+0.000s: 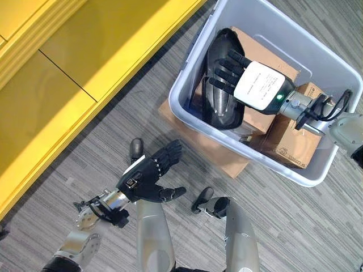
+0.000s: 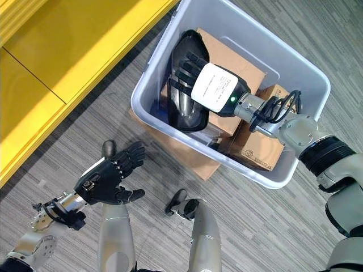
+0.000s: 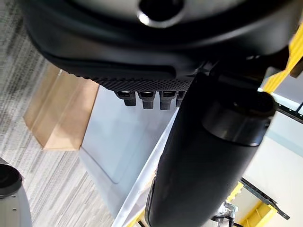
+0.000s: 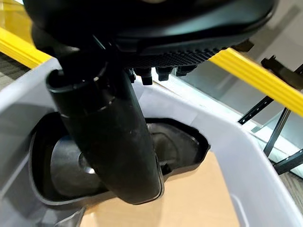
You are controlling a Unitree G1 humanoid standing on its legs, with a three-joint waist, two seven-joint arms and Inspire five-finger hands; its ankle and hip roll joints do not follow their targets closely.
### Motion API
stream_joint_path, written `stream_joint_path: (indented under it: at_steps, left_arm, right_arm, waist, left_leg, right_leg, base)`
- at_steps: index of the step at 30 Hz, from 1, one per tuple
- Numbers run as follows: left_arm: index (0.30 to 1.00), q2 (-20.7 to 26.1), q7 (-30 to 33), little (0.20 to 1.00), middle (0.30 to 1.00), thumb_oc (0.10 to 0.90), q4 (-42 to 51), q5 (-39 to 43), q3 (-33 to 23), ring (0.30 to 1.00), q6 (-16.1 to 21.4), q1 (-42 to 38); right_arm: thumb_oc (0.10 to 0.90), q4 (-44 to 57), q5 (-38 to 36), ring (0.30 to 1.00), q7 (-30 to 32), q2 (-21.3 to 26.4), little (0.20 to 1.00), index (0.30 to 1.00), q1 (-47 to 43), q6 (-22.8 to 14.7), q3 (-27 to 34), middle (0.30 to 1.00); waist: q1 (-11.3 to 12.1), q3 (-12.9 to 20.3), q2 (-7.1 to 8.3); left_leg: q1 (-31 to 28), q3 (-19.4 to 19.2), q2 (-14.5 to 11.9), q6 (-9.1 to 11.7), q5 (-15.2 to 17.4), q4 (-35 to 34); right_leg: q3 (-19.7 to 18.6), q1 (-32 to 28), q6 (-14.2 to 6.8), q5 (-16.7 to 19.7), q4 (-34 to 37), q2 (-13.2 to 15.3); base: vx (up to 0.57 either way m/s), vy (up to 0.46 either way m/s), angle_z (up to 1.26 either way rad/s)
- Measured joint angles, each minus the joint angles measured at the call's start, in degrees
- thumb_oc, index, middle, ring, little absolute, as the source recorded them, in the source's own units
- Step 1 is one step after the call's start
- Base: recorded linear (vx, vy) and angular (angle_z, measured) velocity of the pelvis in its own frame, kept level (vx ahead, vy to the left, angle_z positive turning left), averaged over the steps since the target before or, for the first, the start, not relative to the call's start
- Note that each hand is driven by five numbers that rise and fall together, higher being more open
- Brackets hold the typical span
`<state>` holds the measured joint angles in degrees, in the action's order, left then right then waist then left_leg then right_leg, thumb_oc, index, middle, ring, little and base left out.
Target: Move parts from the plastic box to the shelf.
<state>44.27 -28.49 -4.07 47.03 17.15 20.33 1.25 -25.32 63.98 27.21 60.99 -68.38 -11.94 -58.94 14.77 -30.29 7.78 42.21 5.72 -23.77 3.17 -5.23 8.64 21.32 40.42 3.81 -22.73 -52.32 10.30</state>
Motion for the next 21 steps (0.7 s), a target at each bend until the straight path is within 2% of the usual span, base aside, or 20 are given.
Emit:
stream_joint_path:
  at_steps: [4,13,17,21]
  left_arm:
    - [1.0,0.02,-0.89,1.0,1.0,0.9,0.01,0.0,-0.47,1.0,0.01,-0.41]
    - [1.0,0.23,-0.89,1.0,1.0,0.9,-0.09,0.04,-0.5,1.0,0.06,-0.47]
    - [1.0,0.57,-0.89,1.0,1.0,0.9,-0.06,1.21,-0.62,1.0,0.07,-0.61]
    - [1.0,0.58,-0.96,1.0,1.0,0.9,0.06,2.13,-0.6,1.0,0.08,-0.61]
  right_arm:
    - [0.9,-2.36,-1.11,1.0,-2.03,-0.5,1.0,1.0,0.02,0.48,-1.25,1.0]
    - [0.9,-8.6,-4.58,1.0,-5.7,-2.33,1.0,1.0,-0.05,6.99,-1.33,1.0]
    - [0.9,-9.18,-4.59,1.0,-6.15,-2.67,1.0,1.0,-0.27,7.72,-1.55,1.0]
    - [0.9,-11.33,-4.77,1.0,-6.15,-3.39,1.0,1.0,-2.07,8.35,-2.87,1.0]
  waist:
    - [-0.02,0.0,0.0]
    - [-0.55,0.03,-0.18]
    - [-0.45,0.03,-0.28]
    - [-0.66,0.05,-0.35]
  left_leg:
    - [1.8,0.01,0.16,0.0,0.01,0.85]
    - [5.98,0.3,1.59,0.5,1.09,2.57]
    - [6.1,0.24,2.0,0.36,1.38,1.1]
    - [7.65,0.89,2.3,0.1,1.42,2.65]
  right_leg:
    - [0.0,1.6,0.16,-0.19,-1.06,0.37]
    - [-0.63,6.04,0.22,-0.25,-2.81,1.88]
    - [-0.61,7.05,0.28,-0.27,-3.15,2.39]
    - [-0.73,8.29,0.38,-0.53,-3.73,2.33]
  base:
    - [0.01,-0.019,0.02]
    - [0.0,-0.001,0.01]
    - [-0.01,-0.013,0.06]
    - [0.0,-0.008,-0.04]
